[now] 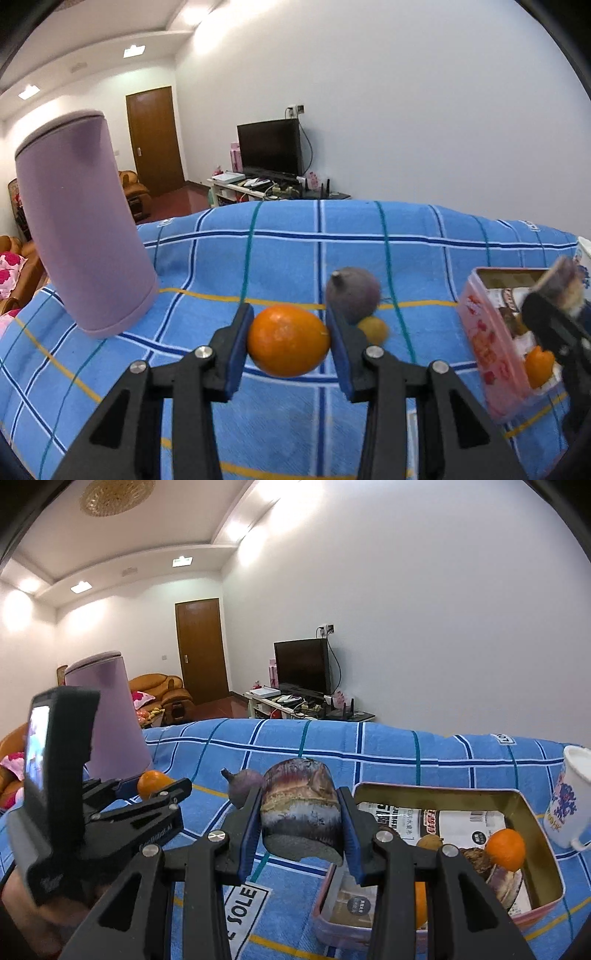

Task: Organize fruits
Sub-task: 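Carry the taro and orange over the pink tin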

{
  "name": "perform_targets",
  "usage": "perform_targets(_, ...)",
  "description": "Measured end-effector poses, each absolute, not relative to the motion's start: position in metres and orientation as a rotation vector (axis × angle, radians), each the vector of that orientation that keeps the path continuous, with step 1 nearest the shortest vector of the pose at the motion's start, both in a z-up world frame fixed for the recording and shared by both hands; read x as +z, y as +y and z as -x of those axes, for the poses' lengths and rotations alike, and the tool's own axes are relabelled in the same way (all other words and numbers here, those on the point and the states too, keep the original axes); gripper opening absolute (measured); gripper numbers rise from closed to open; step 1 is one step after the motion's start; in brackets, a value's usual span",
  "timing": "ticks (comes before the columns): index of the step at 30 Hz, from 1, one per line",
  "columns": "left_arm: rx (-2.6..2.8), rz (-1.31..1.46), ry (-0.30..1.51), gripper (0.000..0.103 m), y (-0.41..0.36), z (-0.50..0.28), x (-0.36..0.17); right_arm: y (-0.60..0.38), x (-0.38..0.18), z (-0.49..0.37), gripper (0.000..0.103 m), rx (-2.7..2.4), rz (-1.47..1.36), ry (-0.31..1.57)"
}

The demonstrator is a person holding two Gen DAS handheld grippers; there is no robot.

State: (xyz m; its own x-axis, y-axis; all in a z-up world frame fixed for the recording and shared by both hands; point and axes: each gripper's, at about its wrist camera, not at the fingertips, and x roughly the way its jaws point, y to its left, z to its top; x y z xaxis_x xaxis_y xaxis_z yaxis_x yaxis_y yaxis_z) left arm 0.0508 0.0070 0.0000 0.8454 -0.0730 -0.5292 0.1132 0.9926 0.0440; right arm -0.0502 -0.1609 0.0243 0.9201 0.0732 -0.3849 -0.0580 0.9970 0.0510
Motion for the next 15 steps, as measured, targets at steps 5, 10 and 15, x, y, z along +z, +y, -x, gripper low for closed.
perform_targets(5,-0.082,-0.075,0.538,0.042,0.002,-0.031,0.004,-0.162,0.026,0.053,0.042,0.063,-0.029,0.396)
perform_targets(10,-0.075,-0.083,0.53,0.042,-0.004,-0.023,0.004,-0.164,0.024,0.053,0.042,0.071,-0.018,0.419)
perform_targets(15,-0.075,-0.086,0.531,0.042,-0.008,-0.017,0.003,-0.169,0.022,0.058,0.042,0.077,-0.016,0.43)
